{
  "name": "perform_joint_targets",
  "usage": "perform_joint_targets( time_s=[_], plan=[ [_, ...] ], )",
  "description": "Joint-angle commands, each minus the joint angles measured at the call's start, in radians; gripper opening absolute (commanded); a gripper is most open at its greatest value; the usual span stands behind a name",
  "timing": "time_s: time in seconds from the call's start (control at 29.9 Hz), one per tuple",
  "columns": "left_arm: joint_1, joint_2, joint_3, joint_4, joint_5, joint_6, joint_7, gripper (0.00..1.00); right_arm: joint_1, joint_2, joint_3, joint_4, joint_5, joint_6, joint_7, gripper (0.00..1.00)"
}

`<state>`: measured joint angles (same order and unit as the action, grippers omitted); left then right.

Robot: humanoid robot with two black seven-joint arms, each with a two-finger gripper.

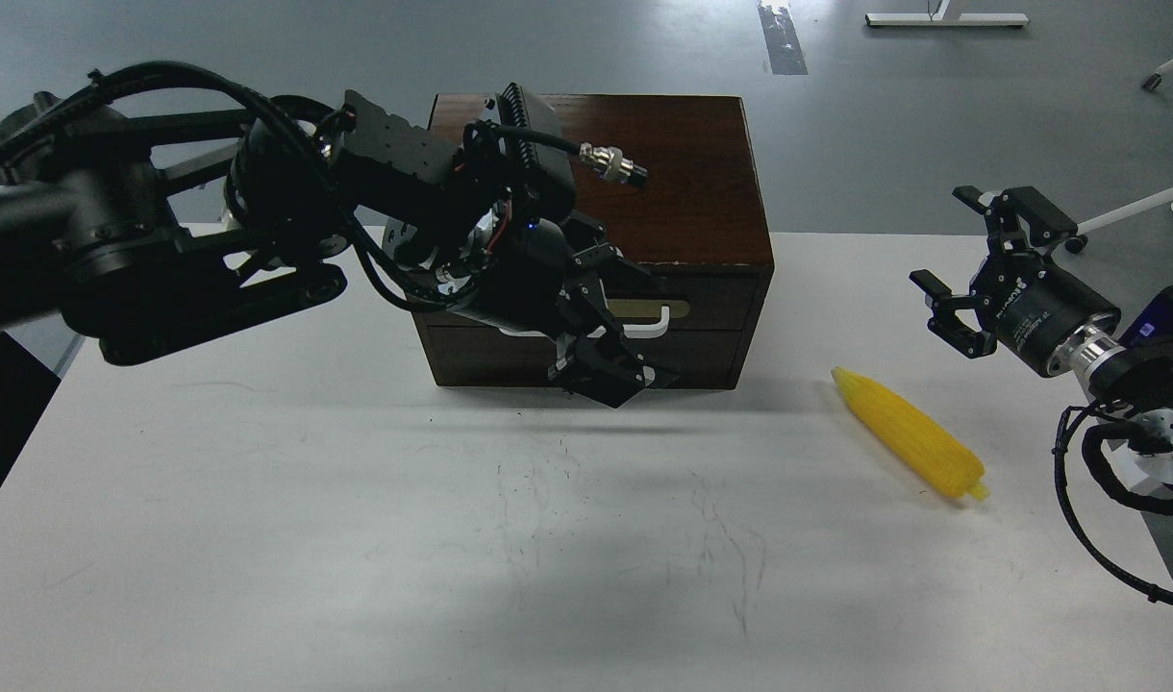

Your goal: Put corn in drawer with both arms

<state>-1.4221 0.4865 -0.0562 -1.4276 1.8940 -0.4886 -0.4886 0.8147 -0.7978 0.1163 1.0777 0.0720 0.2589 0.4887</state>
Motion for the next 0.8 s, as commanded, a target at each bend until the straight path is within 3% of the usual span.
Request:
perform_joint_targets(
  time_s=[0.0, 0.77],
  plan=[
    [0.002, -0.022, 0.05, 0.032, 0.074, 0.0, 0.0, 0.99, 0.0, 0.0, 0.002, 0.001, 0.0, 0.0, 0.0, 1.0],
    [0.008, -0.091, 0.119, 0.187, 0.092, 0.0, 0.0, 0.99, 0.0, -0.001, 0.008, 0.001, 0.0, 0.0, 0.0, 1.0]
  ],
)
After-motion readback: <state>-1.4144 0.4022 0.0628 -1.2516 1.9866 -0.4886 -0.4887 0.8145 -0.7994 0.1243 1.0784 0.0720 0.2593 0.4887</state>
